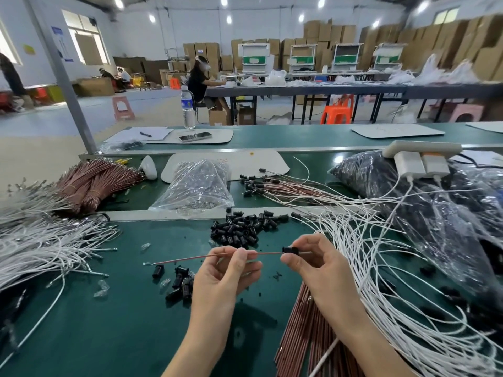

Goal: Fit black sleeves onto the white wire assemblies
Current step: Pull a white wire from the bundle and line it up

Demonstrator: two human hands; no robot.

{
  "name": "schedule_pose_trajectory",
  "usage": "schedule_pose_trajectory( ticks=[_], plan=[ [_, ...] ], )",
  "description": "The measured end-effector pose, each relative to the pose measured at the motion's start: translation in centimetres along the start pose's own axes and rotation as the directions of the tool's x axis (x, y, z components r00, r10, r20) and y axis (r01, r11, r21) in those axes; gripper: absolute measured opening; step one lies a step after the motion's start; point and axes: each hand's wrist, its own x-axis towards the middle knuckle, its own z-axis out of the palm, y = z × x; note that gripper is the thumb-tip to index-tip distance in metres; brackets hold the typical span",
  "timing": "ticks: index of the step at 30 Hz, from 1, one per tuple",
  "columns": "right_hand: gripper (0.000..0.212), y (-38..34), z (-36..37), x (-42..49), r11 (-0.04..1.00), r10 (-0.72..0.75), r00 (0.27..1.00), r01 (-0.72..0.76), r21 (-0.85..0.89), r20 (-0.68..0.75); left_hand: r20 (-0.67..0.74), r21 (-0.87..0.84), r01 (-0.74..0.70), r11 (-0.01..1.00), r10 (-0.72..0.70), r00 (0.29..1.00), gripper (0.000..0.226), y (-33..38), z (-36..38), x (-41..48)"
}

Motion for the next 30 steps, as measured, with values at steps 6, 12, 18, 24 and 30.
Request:
schedule_pose_trajectory(
  ticks=[6,12,18,24,30],
  plan=[
    [0.027,-0.33,-0.27,-0.1,0.987,0.088,0.994,-0.096,0.128,0.072,0.029,-0.08,0.09,0.993,-0.088,0.996,0.02,0.36,0.2,0.23],
    [0.047,0.18,-0.31,0.13,0.933,0.121,0.986,-0.153,0.327,0.116,0.067,-0.096,0.148,0.984,-0.142,0.988,0.024,0.27,0.34,-0.04],
    [0.05,0.29,-0.15,0.23,0.778,0.166,0.962,-0.262,0.571,0.215,0.091,-0.109,0.216,0.97,-0.207,0.974,0.029,0.35,0.38,0.04],
    [0.028,0.19,-0.01,0.34,0.735,0.192,0.96,-0.279,0.618,0.205,0.125,-0.133,0.276,0.952,-0.26,0.958,0.03,0.78,0.48,-0.01],
    [0.028,0.1,0.15,0.37,0.691,0.209,0.956,-0.294,0.66,0.206,0.129,-0.105,0.289,0.952,-0.275,0.953,0.029,0.93,0.57,-0.18]
  ],
)
